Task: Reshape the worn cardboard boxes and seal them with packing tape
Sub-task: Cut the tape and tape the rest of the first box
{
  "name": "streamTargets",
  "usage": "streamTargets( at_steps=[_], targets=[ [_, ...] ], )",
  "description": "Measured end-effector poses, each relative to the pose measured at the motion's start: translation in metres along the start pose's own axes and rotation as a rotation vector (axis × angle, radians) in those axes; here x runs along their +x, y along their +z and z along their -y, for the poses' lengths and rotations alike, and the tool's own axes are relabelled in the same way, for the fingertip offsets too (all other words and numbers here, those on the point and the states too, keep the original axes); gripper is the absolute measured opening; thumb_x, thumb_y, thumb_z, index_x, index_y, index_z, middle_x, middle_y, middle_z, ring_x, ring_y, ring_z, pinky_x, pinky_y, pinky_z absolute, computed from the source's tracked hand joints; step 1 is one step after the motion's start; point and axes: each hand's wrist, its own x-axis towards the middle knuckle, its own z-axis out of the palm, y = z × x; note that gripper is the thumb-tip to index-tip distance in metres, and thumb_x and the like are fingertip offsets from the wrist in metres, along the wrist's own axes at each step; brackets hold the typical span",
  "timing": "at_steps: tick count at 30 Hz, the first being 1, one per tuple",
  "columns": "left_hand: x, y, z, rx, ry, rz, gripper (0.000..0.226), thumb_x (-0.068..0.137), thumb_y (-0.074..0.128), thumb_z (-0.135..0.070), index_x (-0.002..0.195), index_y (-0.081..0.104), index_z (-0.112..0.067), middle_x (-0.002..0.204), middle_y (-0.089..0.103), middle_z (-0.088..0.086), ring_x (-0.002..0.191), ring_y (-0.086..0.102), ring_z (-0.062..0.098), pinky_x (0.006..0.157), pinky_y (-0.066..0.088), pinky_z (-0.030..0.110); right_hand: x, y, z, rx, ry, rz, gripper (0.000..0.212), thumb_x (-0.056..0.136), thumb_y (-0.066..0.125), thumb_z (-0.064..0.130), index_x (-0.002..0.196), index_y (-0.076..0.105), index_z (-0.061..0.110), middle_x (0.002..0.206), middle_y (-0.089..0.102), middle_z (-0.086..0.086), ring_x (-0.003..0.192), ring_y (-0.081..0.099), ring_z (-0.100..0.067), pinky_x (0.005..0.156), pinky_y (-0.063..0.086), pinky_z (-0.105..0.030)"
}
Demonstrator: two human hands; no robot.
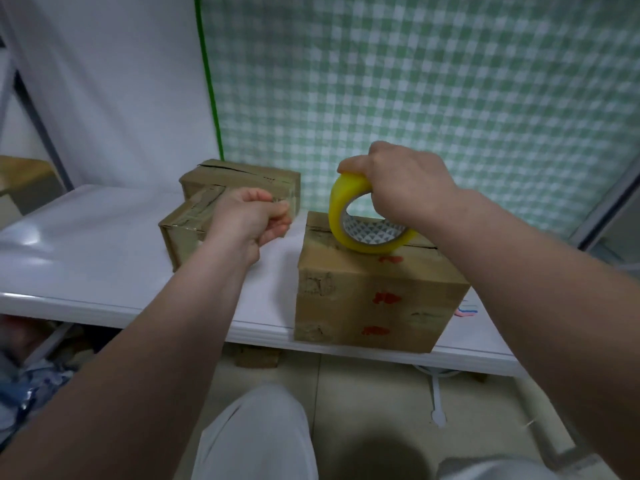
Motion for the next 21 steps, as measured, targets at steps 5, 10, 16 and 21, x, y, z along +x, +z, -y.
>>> streamTargets(
  at_steps=[5, 10, 16, 21],
  targets=[
    [0.014, -0.009, 0.015, -0.027, -0.026, -0.046, 0.024, 0.087, 0.062, 0.002, 0.081, 0.048, -0.016, 0.075, 0.061, 0.006, 0.058, 0.060, 0.013, 0.051, 0.055, 0.020, 0.019, -0.006, 0.022, -0.177, -0.077, 0.078, 0.063, 0.088, 0.044, -0.005, 0.135, 0.046, 0.037, 0.106, 0.045, -0.001, 0.082, 0.045, -0.021, 0.048, 0.025, -0.028],
    [0.022, -0.009, 0.039, -0.036, -0.104, -0.037, 0.021, 0.091, 0.056, 0.002, 0.087, 0.048, -0.017, 0.085, 0.059, 0.009, 0.065, 0.062, 0.014, 0.059, 0.057, 0.029, 0.034, 0.004, 0.031, -0.212, -0.100, 0.094, 0.063, 0.089, 0.047, -0.002, 0.136, 0.044, 0.040, 0.107, 0.047, 0.000, 0.093, 0.053, -0.025, 0.054, 0.032, -0.032],
    [0.021, -0.004, 0.058, -0.103, -0.165, -0.072, 0.015, 0.094, 0.050, -0.001, 0.098, 0.049, -0.015, 0.087, 0.058, 0.013, 0.065, 0.063, 0.015, 0.057, 0.056, 0.030, 0.028, 0.041, 0.003, 0.431, 0.191, -0.167, 0.048, 0.085, 0.055, 0.005, 0.127, 0.055, 0.028, 0.104, 0.064, -0.004, 0.084, 0.057, -0.021, 0.066, 0.046, -0.031],
    [0.019, 0.003, 0.065, -0.154, -0.152, -0.093, 0.015, 0.094, 0.050, -0.002, 0.101, 0.050, -0.015, 0.086, 0.060, 0.011, 0.061, 0.061, 0.014, 0.060, 0.058, 0.029, 0.006, 0.067, 0.010, 0.842, 0.443, -0.315, 0.023, 0.085, 0.062, 0.015, 0.106, 0.060, 0.024, 0.083, 0.061, 0.003, 0.074, 0.060, -0.015, 0.062, 0.048, -0.026]
  ],
)
